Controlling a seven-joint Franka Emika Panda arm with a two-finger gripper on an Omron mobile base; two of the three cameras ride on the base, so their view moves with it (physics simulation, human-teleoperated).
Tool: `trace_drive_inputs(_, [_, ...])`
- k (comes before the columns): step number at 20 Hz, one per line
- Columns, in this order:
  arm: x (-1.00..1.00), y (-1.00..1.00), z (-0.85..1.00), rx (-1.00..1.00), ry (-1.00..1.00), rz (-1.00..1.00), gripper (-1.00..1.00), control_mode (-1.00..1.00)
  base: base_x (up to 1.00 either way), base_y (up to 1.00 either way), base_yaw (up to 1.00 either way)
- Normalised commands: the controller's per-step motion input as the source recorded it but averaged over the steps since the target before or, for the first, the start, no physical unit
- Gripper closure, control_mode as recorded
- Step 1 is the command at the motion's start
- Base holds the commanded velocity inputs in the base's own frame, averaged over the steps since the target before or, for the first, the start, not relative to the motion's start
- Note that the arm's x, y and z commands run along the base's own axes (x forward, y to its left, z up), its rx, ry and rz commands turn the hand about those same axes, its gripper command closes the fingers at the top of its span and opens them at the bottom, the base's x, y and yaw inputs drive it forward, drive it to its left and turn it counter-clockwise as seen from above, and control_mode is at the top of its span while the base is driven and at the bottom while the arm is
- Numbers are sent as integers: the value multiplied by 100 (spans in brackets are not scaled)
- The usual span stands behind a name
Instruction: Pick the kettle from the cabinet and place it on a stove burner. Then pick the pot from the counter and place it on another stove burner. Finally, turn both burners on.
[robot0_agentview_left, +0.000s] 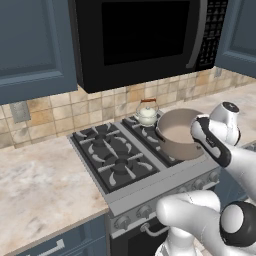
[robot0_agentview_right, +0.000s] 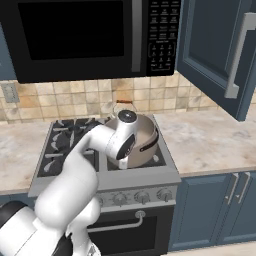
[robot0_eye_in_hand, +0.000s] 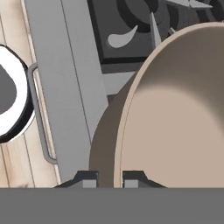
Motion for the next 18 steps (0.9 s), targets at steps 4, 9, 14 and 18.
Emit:
trace_drive_inputs(4, [15,-3,-8,0,0,0,100,-100,0,0,0])
trace_drive_inputs(9, [17,-2,-8,0,0,0,100,-100,0,0,0])
trace_drive_inputs(14, [13,-4,-8,0,0,0,100,-100,0,0,0])
trace_drive_inputs(18, [12,-5,-9,0,0,0,100,-100,0,0,0])
